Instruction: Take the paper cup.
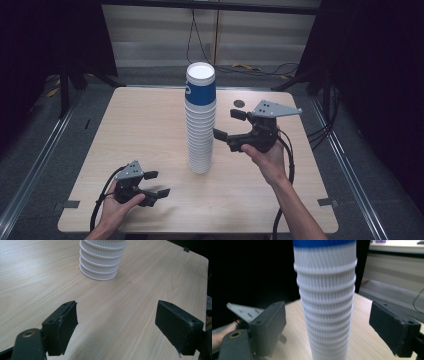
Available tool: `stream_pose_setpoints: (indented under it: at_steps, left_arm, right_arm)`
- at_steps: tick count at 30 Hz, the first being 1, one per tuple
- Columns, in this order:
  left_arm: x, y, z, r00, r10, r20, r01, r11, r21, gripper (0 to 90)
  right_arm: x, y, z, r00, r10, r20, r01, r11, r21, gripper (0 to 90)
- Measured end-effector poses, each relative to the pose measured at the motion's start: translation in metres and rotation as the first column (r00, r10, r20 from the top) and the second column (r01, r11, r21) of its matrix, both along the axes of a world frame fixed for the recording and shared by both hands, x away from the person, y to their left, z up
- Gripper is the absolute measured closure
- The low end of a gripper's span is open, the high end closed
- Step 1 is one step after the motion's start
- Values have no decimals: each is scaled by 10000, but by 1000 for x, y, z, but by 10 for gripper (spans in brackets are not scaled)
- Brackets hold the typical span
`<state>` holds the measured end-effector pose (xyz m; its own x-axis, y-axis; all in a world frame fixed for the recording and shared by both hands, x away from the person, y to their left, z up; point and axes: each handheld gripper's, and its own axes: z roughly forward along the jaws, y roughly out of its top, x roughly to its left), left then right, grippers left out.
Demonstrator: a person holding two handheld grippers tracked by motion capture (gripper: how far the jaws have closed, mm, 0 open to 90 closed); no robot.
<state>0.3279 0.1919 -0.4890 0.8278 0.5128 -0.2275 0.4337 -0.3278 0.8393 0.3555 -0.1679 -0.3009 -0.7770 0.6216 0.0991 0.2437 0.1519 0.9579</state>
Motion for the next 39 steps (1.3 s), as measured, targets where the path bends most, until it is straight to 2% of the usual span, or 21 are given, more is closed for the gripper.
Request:
stream_pose_setpoints:
  at_steps: [7,8,9,10,18,21,23,29,33,34,39]
  left_arm:
    - [0,-1,0,10000,24,1,-24,10000,12,179]
    - [1,-1,0,10000,-8,23,8,10000,35,179]
    - [1,-2,0,10000,-7,28,7,10000,35,179]
    - [1,-2,0,10000,-27,35,27,10000,38,179]
    - [1,-2,1,9999,-51,111,51,10000,-52,179]
    - [1,-2,0,10000,3,90,-3,10000,-33,179]
    - [2,-2,0,10000,-1,92,1,10000,-34,179]
    - [2,-3,0,10000,-17,65,17,10000,-8,179]
    - [2,-3,0,10000,4,73,-4,10000,-36,179]
    - [2,-3,0,10000,25,61,-25,10000,-46,179]
    - [3,-3,-1,10000,69,71,-69,10000,-69,179]
  right_arm:
    - [7,7,18,9999,146,-49,-147,9998,-151,142]
    - [7,8,24,9998,97,172,-95,9999,-134,144]
    - [7,8,24,9998,97,172,-95,9999,-134,144]
    - [6,8,29,9984,-127,547,119,9998,141,144]
    - [13,16,43,9977,196,650,-211,9995,227,142]
    - [17,19,49,9982,225,559,-229,9997,54,142]
    - [21,20,54,9983,79,575,-89,9998,164,141]
    - [33,25,64,9986,342,393,-350,9991,221,141]
    - [35,31,70,9984,322,460,-317,9994,-114,145]
    - [37,34,73,9987,370,360,-362,9991,-220,145]
    - [41,38,78,9989,380,289,-371,9988,-305,144]
